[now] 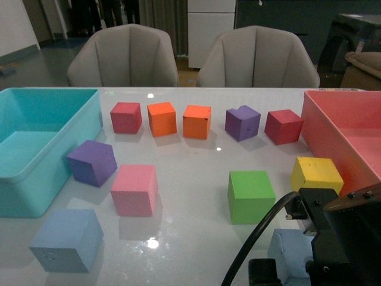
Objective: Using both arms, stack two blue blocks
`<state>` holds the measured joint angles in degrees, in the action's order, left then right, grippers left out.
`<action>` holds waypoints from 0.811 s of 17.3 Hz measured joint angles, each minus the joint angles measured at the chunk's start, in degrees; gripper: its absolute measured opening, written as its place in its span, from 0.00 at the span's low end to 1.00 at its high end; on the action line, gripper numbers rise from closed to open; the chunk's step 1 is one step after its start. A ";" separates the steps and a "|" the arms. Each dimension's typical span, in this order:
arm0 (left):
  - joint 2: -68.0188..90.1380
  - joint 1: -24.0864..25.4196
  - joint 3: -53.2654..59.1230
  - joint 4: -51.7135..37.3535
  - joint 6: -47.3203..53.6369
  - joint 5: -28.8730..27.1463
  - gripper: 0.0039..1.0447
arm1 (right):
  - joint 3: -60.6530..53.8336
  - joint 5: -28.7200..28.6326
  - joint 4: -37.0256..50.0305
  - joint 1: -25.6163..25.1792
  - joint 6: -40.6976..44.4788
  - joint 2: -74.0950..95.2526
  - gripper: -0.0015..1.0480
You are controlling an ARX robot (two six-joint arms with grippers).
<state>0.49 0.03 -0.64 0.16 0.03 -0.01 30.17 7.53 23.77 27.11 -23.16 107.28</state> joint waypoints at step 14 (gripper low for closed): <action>0.02 0.00 0.02 0.00 0.00 0.02 0.94 | 1.77 1.84 -11.26 -2.82 2.21 -20.83 0.40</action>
<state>0.51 0.03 -0.62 0.16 0.03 0.01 31.94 9.37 12.51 24.29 -20.95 86.46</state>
